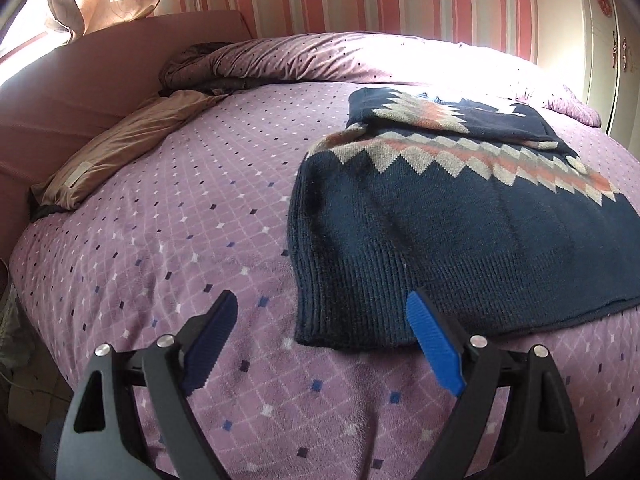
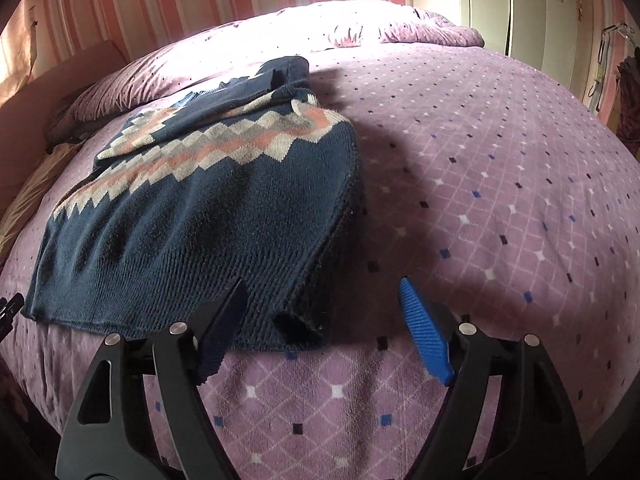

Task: Fold small clothes
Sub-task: 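Move both grippers to the hem of the sweater, then grasp the hem with the right gripper while the left gripper grasps the hem too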

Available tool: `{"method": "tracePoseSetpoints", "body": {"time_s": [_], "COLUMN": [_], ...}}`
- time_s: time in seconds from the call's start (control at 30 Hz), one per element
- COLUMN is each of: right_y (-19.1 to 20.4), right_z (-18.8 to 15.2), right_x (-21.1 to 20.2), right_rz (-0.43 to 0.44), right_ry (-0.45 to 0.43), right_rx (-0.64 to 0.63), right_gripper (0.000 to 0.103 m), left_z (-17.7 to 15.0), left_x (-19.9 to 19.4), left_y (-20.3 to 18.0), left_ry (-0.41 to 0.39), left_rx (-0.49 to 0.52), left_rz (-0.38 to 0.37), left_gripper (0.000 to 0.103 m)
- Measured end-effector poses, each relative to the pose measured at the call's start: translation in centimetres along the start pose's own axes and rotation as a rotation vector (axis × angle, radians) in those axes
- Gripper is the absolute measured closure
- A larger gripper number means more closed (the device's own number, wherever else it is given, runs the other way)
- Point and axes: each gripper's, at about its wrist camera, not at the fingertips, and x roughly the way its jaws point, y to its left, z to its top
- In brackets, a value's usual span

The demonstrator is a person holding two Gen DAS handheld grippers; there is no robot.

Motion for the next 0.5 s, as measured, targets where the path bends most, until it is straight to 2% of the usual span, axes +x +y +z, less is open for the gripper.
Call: {"method": "tracePoseSetpoints", "body": {"time_s": [0.03,0.07,0.1,0.13,0.5], "right_y": [0.1,0.3,0.4,0.5,0.8], "right_z": [0.0,0.0,0.0,0.0,-0.1], "right_x": [0.2,0.4,0.7,0.9,0.6], "right_rz": [0.003,0.009,0.012,0.007,0.008], "right_ry": [0.003,0.008,0.016,0.025,0.000], "right_rx": [-0.004,-0.011,-0.013,-0.017,-0.034], "right_gripper": [0.028,0.042,0.076,0.095,0.096], "left_z": [-0.1,-0.1,-0.2,-0.2,-0.9], "left_x": [0.1,0.3,0.4,0.5,1.6], "left_y": [0.1,0.3,0.4,0.5,0.6], "left_ry": [0.004,0.007,0.010,0.013,0.055], "left_rx": [-0.005,-0.011,-0.013,-0.015,-0.023], "left_rz": [0.000,-0.002,-0.001,-0.002,-0.052], "left_gripper": [0.016,0.016,0.016,0.016,0.015]}}
